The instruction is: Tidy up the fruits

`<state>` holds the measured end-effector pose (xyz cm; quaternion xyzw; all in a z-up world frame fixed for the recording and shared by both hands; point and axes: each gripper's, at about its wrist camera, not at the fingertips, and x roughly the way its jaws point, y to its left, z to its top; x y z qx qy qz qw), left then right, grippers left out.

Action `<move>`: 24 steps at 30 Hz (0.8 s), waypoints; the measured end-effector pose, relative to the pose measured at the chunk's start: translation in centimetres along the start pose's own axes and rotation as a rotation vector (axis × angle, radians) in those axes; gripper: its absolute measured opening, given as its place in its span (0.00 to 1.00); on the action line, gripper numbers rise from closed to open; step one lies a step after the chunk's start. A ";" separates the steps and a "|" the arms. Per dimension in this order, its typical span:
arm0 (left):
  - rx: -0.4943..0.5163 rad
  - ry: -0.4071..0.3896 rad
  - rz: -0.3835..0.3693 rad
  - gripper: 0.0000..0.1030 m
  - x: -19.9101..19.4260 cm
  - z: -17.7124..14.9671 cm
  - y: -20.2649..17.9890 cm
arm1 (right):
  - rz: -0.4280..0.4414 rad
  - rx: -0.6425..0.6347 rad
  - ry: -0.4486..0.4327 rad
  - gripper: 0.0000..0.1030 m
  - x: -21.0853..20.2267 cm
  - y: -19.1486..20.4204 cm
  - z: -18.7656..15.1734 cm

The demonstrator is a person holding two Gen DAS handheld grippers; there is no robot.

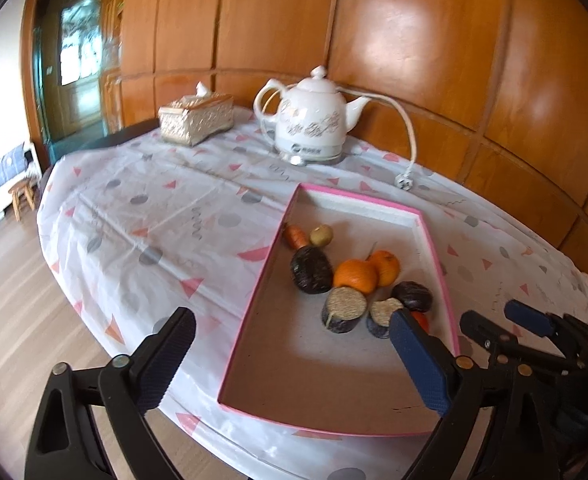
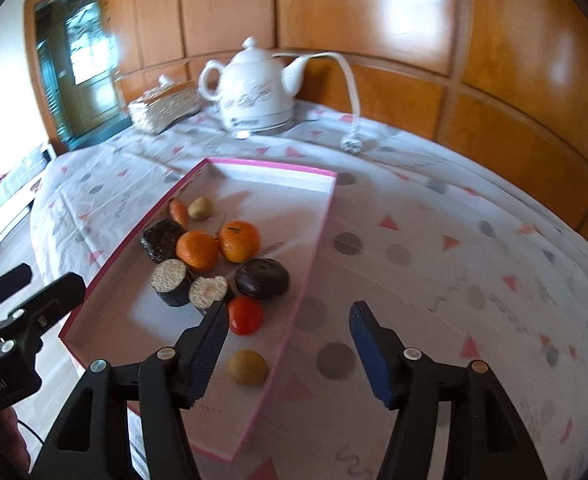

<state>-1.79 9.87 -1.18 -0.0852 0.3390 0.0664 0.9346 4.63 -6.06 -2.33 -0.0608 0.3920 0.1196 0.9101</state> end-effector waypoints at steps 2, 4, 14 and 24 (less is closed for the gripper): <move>0.033 -0.024 -0.004 1.00 -0.7 0.0 -0.8 | -0.048 0.024 -0.021 0.62 -0.8 -0.4 -0.9; 0.061 -0.035 -0.010 1.00 -1.1 0.0 -1.5 | -0.077 0.050 -0.022 0.62 -1.2 -0.8 -1.7; 0.104 -0.054 -0.017 1.00 -2.1 -0.1 -2.6 | -0.160 0.098 -0.039 0.67 -2.3 -1.5 -3.9; 0.122 -0.073 0.021 1.00 -2.3 0.1 -3.3 | -0.169 0.098 -0.065 0.67 -3.0 -1.4 -3.9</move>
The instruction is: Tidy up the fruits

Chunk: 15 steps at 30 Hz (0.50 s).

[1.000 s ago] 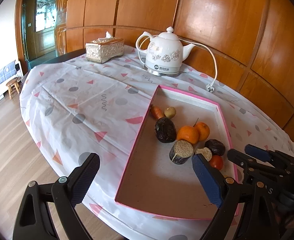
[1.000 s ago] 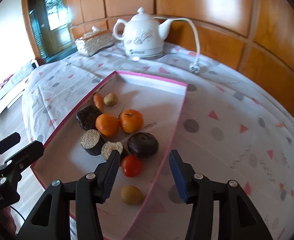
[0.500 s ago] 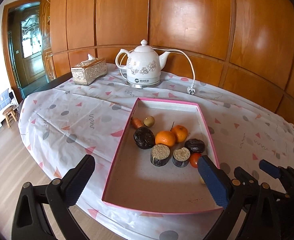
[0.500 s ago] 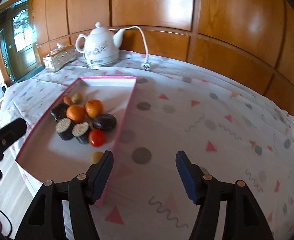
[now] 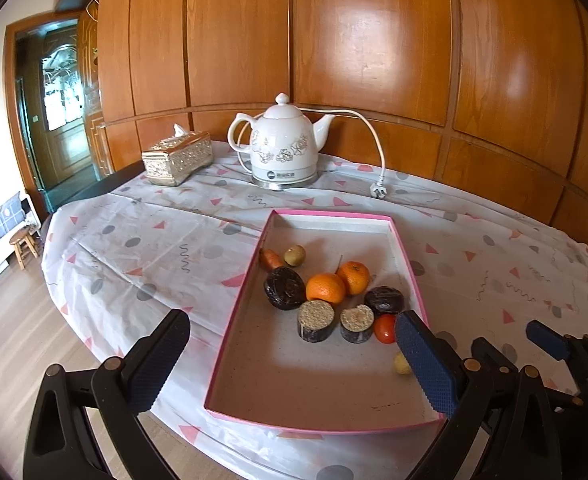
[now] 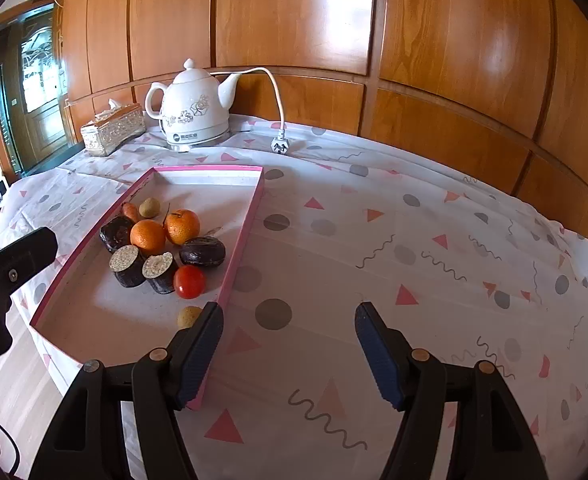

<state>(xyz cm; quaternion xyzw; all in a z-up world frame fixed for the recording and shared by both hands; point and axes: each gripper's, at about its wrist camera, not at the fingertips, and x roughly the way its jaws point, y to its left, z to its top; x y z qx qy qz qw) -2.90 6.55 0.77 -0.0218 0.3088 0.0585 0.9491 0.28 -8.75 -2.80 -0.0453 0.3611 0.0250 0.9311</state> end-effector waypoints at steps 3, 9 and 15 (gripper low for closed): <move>-0.002 -0.005 0.024 1.00 0.0 0.0 0.1 | 0.000 -0.002 0.001 0.67 0.0 0.0 0.0; -0.011 0.004 0.032 1.00 0.4 -0.1 0.3 | 0.006 -0.013 -0.003 0.67 0.0 0.3 0.0; -0.003 0.006 0.033 1.00 0.4 -0.2 0.2 | 0.009 -0.020 -0.004 0.67 -0.1 0.5 0.0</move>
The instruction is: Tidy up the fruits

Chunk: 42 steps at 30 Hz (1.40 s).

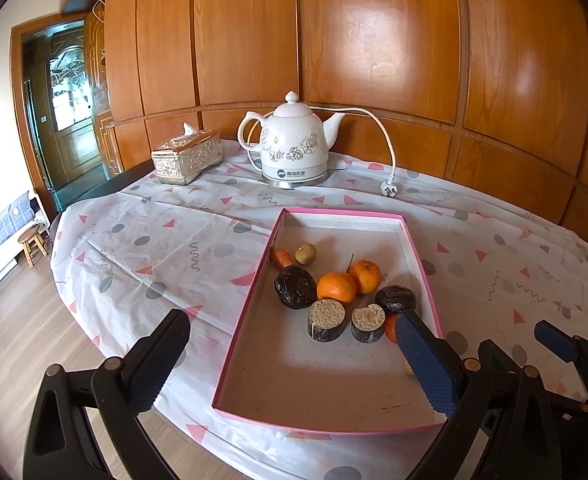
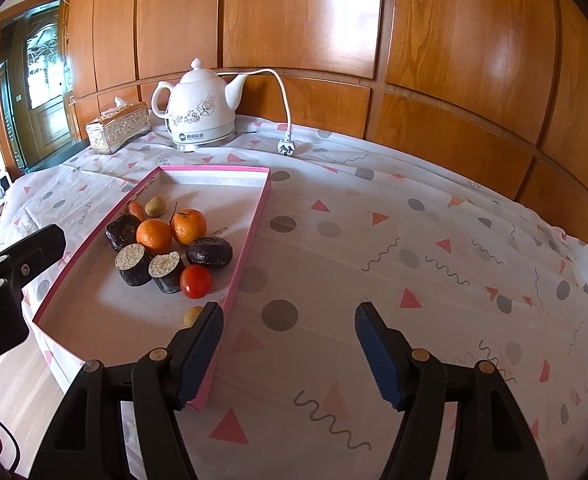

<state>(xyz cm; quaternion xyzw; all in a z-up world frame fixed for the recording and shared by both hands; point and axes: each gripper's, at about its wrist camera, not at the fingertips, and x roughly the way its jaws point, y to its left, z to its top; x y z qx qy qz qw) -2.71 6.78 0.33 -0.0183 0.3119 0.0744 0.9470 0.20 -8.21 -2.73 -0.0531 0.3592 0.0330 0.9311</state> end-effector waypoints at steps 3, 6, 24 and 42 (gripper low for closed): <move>-0.003 0.002 -0.001 1.00 0.0 0.0 0.0 | -0.001 -0.001 0.000 0.68 0.0 0.0 0.0; -0.003 0.005 0.000 1.00 0.1 0.0 0.0 | 0.001 -0.007 0.000 0.67 0.0 0.1 0.0; -0.012 0.006 0.004 1.00 0.0 0.0 0.2 | 0.001 -0.014 0.000 0.68 0.0 0.3 0.0; -0.012 0.003 0.000 1.00 -0.1 0.2 0.2 | 0.001 -0.018 -0.002 0.68 0.0 0.4 0.0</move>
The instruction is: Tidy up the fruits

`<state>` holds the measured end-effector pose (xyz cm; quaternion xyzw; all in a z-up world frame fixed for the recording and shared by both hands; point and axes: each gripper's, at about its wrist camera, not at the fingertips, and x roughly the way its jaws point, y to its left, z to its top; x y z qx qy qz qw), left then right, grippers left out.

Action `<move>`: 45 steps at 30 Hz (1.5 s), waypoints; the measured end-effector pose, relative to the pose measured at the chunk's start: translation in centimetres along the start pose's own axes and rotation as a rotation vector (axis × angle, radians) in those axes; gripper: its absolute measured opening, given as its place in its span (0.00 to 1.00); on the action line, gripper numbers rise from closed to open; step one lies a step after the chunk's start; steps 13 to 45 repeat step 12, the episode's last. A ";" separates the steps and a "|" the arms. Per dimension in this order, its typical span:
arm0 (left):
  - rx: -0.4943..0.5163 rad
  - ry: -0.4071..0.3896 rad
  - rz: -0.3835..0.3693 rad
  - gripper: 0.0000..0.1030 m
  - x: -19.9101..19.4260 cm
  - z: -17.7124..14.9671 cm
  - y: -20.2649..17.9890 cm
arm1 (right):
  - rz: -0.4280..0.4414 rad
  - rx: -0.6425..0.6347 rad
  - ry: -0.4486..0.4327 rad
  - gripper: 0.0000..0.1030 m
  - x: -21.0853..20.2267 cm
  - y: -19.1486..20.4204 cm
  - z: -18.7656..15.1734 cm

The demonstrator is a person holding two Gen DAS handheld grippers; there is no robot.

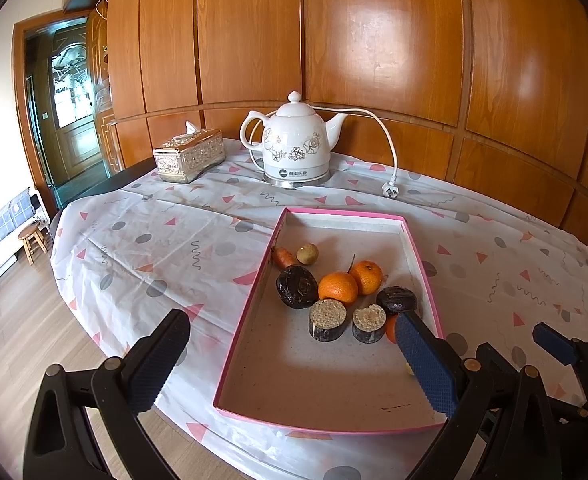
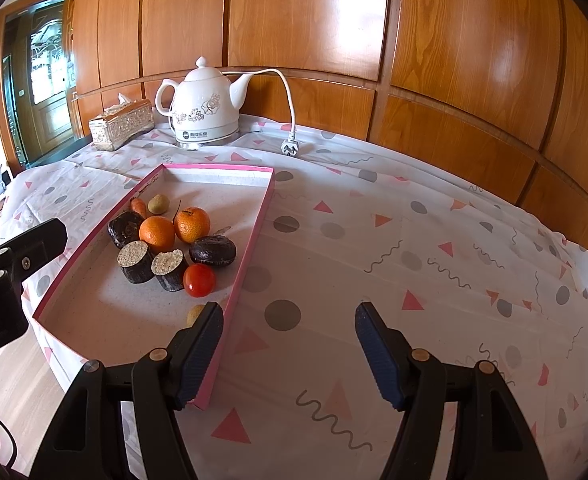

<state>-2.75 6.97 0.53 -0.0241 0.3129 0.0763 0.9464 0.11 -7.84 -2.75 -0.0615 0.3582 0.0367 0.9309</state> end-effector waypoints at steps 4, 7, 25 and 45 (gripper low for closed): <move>-0.004 0.003 -0.004 1.00 0.0 0.0 0.0 | -0.001 0.000 -0.001 0.67 0.0 0.0 0.0; -0.009 0.002 -0.021 1.00 0.0 -0.1 -0.1 | 0.000 0.001 -0.001 0.67 0.0 -0.1 -0.1; -0.008 -0.005 -0.045 1.00 -0.1 -0.1 -0.2 | 0.001 0.017 -0.007 0.67 -0.1 -0.8 -0.1; -0.008 -0.005 -0.045 1.00 -0.1 -0.1 -0.2 | 0.001 0.017 -0.007 0.67 -0.1 -0.8 -0.1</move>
